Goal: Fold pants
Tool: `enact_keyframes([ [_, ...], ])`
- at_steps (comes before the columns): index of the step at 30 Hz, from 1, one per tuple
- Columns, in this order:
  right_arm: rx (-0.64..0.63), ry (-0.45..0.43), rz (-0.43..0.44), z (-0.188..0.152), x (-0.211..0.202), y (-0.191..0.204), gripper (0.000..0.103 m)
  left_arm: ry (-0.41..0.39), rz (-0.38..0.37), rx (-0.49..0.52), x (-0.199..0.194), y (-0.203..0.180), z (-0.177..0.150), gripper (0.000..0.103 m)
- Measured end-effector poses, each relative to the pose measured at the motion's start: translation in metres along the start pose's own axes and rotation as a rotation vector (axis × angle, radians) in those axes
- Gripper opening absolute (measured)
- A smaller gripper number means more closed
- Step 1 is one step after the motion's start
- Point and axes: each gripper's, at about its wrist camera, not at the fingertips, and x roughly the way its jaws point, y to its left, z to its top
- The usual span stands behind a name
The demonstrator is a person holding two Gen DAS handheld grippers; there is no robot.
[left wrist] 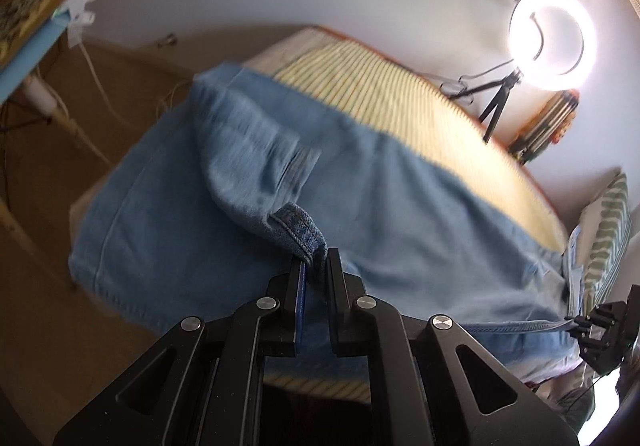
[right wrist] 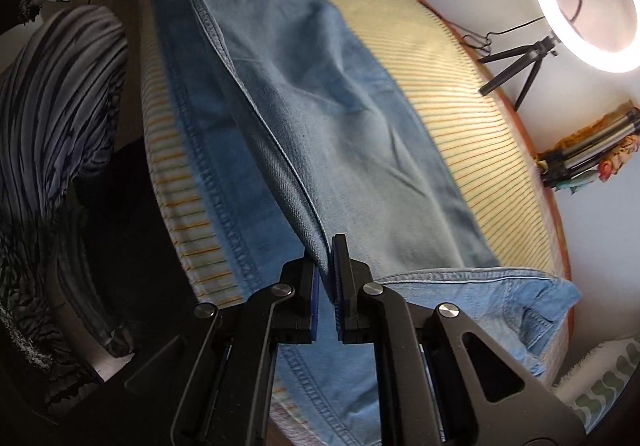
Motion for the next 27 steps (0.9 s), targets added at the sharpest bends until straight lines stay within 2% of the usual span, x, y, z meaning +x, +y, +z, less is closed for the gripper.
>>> enact_keyframes([
  [5, -0.026, 0.037, 0.016, -0.003, 0.018, 0.007, 0.006, 0.021, 0.035, -0.006, 0.0, 0.01, -0.012, 0.014],
  [11, -0.025, 0.043, 0.024, -0.006, 0.022, 0.008, 0.006, -0.047, 0.122, 0.019, -0.026, 0.018, -0.014, 0.016],
  [13, -0.025, 0.045, 0.025, -0.006, 0.023, 0.008, 0.006, -0.08, 0.155, 0.062, -0.032, 0.012, -0.006, 0.021],
  [14, -0.024, 0.046, 0.024, -0.005, 0.025, 0.006, 0.006, -0.083, 0.174, 0.091, -0.03, 0.008, -0.002, 0.032],
  [15, -0.023, 0.046, 0.026, -0.005, 0.025, 0.006, 0.006, -0.078, 0.171, 0.103, -0.028, 0.006, 0.001, 0.042],
  [16, -0.019, 0.046, 0.025, -0.005, 0.025, 0.007, 0.006, -0.073, 0.168, 0.124, -0.023, 0.0, 0.007, 0.045],
  [22, 0.015, 0.038, 0.033, -0.006, 0.027, 0.003, 0.006, -0.018, 0.221, 0.214, 0.023, -0.018, 0.023, 0.045],
  [27, 0.031, 0.033, 0.04, -0.005, 0.026, 0.001, 0.006, -0.018, 0.294, 0.19, 0.049, -0.02, 0.024, 0.045],
])
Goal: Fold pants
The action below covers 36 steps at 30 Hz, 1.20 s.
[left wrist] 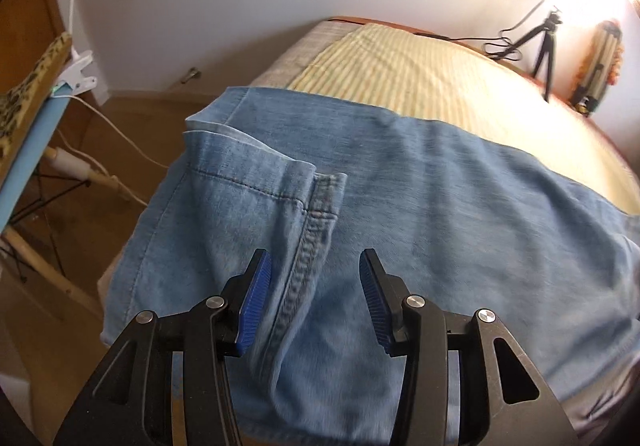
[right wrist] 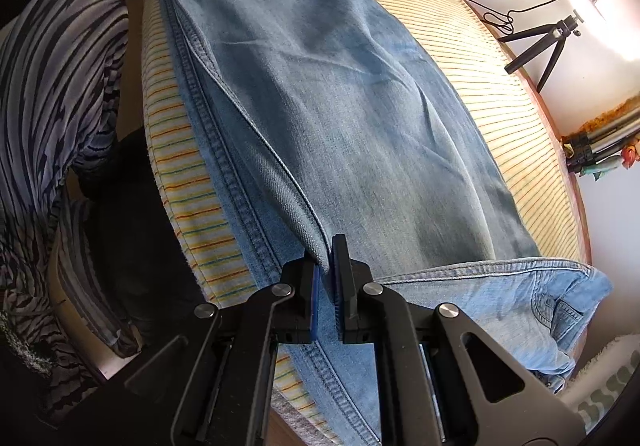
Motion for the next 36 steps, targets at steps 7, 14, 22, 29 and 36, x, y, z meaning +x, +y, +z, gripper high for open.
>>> enact_keyframes([
  [7, -0.013, 0.032, -0.003, 0.005, 0.007, -0.002, 0.006, -0.086, -0.074, -0.193, 0.006, 0.036, -0.013, 0.01],
  [14, -0.013, 0.055, -0.013, 0.011, 0.012, 0.002, 0.006, -0.186, -0.173, -0.57, -0.012, 0.11, -0.043, 0.004],
  [22, -0.006, 0.061, -0.013, 0.013, 0.016, 0.001, 0.006, -0.171, -0.165, -0.465, -0.021, 0.107, -0.046, 0.007],
  [29, 0.007, 0.052, -0.007, 0.013, 0.015, 0.0, 0.006, -0.081, -0.129, -0.142, -0.015, 0.041, -0.008, 0.042],
  [36, 0.004, 0.044, -0.008, 0.011, 0.014, 0.001, 0.006, 0.061, -0.033, 0.053, 0.025, 0.002, 0.015, 0.044],
])
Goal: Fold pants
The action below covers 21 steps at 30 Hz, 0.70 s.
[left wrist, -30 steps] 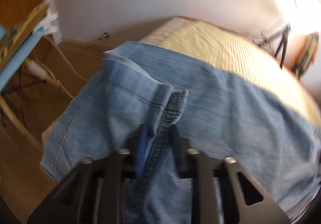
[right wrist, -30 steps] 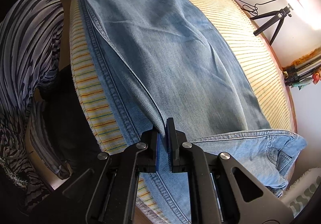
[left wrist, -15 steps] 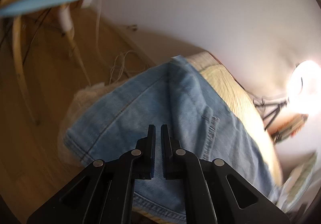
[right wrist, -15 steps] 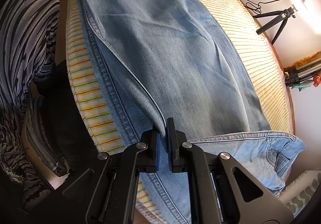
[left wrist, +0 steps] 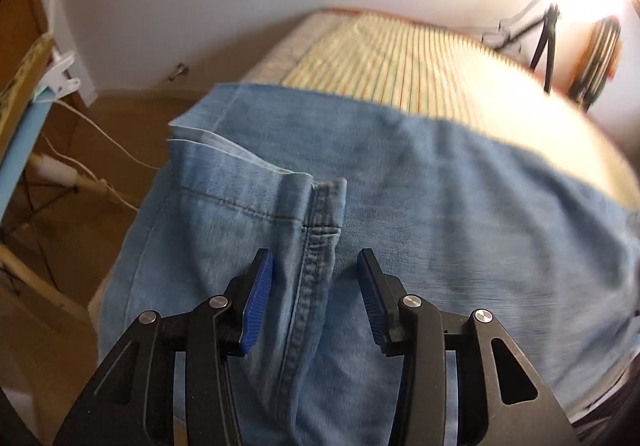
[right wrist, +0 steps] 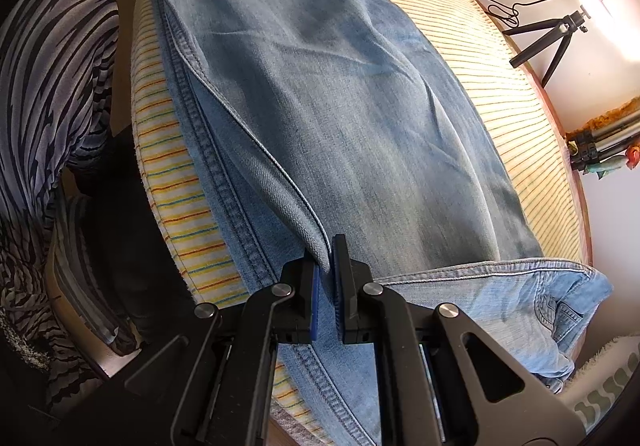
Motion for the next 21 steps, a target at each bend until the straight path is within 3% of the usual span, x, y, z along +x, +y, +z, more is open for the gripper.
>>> enact_keyframes([
  [2, -0.002, -0.004, 0.001, -0.001, -0.001, 0.0, 0.006, 0.017, 0.009, 0.015, 0.004, 0.0, 0.004, 0.046],
  [4, -0.003, -0.009, 0.002, -0.002, -0.001, 0.0, 0.006, 0.028, -0.017, -0.002, 0.006, 0.006, 0.007, 0.042],
  [6, -0.005, -0.014, -0.001, -0.002, -0.001, 0.0, 0.006, 0.012, -0.02, -0.036, 0.006, 0.015, 0.009, 0.019],
  [8, -0.006, -0.02, -0.002, -0.003, -0.001, 0.001, 0.006, 0.0, -0.061, -0.124, 0.005, 0.034, 0.007, 0.006],
  [10, -0.003, -0.025, 0.0, -0.004, -0.001, 0.001, 0.006, -0.01, -0.139, -0.244, 0.003, 0.056, 0.001, 0.005],
  [19, -0.012, -0.025, -0.002, -0.004, -0.002, 0.002, 0.006, -0.177, -0.235, -0.569, -0.029, 0.128, -0.041, 0.004],
  [21, -0.012, -0.026, -0.003, -0.003, -0.002, 0.002, 0.006, -0.193, -0.286, -0.628, -0.031, 0.141, -0.047, 0.008],
])
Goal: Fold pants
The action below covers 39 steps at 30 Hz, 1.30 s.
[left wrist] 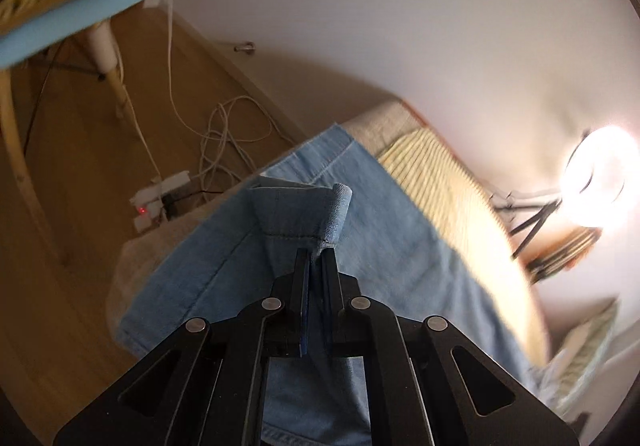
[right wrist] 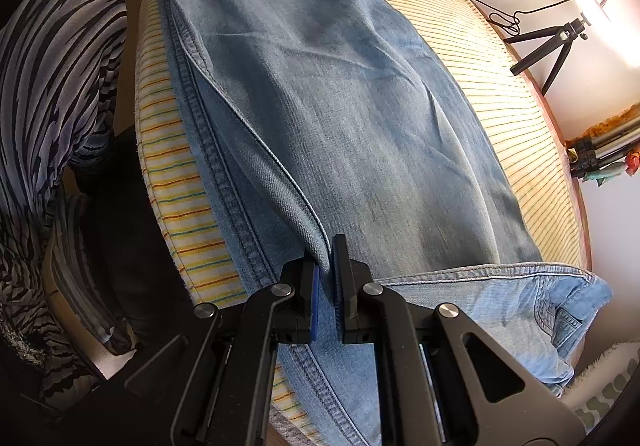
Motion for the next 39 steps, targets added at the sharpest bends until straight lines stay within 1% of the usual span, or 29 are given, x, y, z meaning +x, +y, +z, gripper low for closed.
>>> enact_keyframes([
  [1, 0.0, 0.0, 0.001, -0.001, 0.0, 0.0, 0.006, 0.011, -0.02, -0.023, 0.001, 0.0, 0.002, 0.01],
  [2, 0.0, 0.0, 0.001, -0.001, 0.0, 0.0, 0.006, 0.029, -0.03, -0.039, 0.003, 0.003, 0.002, 0.023],
  [3, -0.002, 0.002, 0.0, 0.0, 0.0, 0.0, 0.006, 0.047, -0.027, -0.047, 0.006, 0.002, 0.002, 0.031],
  [5, -0.008, 0.006, -0.003, 0.001, 0.0, 0.0, 0.006, 0.061, -0.041, -0.048, 0.006, 0.001, 0.002, 0.033],
  [6, -0.012, 0.008, -0.008, 0.002, 0.0, 0.001, 0.006, 0.07, -0.04, -0.056, 0.005, 0.002, 0.002, 0.041],
  [7, -0.015, 0.009, -0.012, 0.002, 0.0, 0.001, 0.006, 0.075, -0.034, -0.064, 0.004, 0.004, 0.003, 0.045],
  [8, -0.016, 0.01, -0.014, 0.002, 0.0, 0.002, 0.006, 0.068, -0.026, -0.067, 0.003, 0.006, 0.003, 0.046],
  [10, -0.014, 0.01, -0.016, 0.002, 0.0, 0.002, 0.006, 0.069, 0.029, -0.058, 0.004, 0.011, 0.006, 0.041],
  [11, -0.016, 0.01, -0.019, 0.002, 0.0, 0.002, 0.006, 0.079, 0.049, -0.054, 0.006, 0.013, 0.007, 0.027],
  [12, -0.019, 0.009, -0.026, 0.002, 0.0, 0.002, 0.006, 0.084, 0.055, -0.047, 0.007, 0.015, 0.009, 0.004],
  [13, -0.022, 0.007, -0.035, 0.002, 0.0, 0.003, 0.006, 0.086, 0.062, -0.032, 0.007, 0.015, 0.011, 0.003],
  [16, -0.029, 0.004, -0.061, 0.002, -0.001, 0.005, 0.006, 0.082, 0.076, 0.027, 0.005, 0.007, 0.013, 0.004],
  [19, -0.037, -0.012, -0.101, 0.004, -0.007, 0.006, 0.005, 0.057, 0.085, 0.085, -0.006, -0.007, 0.017, 0.004],
  [22, -0.024, -0.041, -0.13, 0.005, -0.021, 0.001, 0.004, 0.005, 0.035, 0.08, -0.027, -0.013, 0.022, 0.004],
  [24, 0.004, -0.072, -0.141, 0.003, -0.035, -0.004, 0.004, -0.024, 0.014, 0.073, -0.04, -0.009, 0.018, 0.004],
  [25, 0.015, -0.08, -0.139, 0.001, -0.039, -0.005, 0.004, -0.025, 0.014, 0.065, -0.043, -0.003, 0.012, 0.004],
  [27, 0.016, -0.07, -0.128, -0.003, -0.039, -0.005, 0.004, 0.008, 0.039, 0.063, -0.034, 0.01, 0.002, 0.004],
  [29, -0.007, -0.043, -0.135, -0.005, -0.028, 0.003, 0.004, 0.056, 0.05, 0.023, -0.02, 0.027, -0.008, 0.004],
  [31, -0.034, -0.025, -0.129, -0.006, -0.02, 0.01, 0.004, 0.07, 0.067, 0.011, -0.013, 0.035, -0.016, 0.004],
  [33, -0.046, -0.02, -0.129, -0.007, -0.018, 0.016, 0.004, 0.068, 0.067, 0.005, -0.014, 0.038, -0.019, 0.005],
  [39, -0.002, -0.036, -0.114, -0.009, -0.027, 0.005, 0.004, 0.045, 0.092, 0.061, -0.024, 0.029, -0.021, 0.005],
])
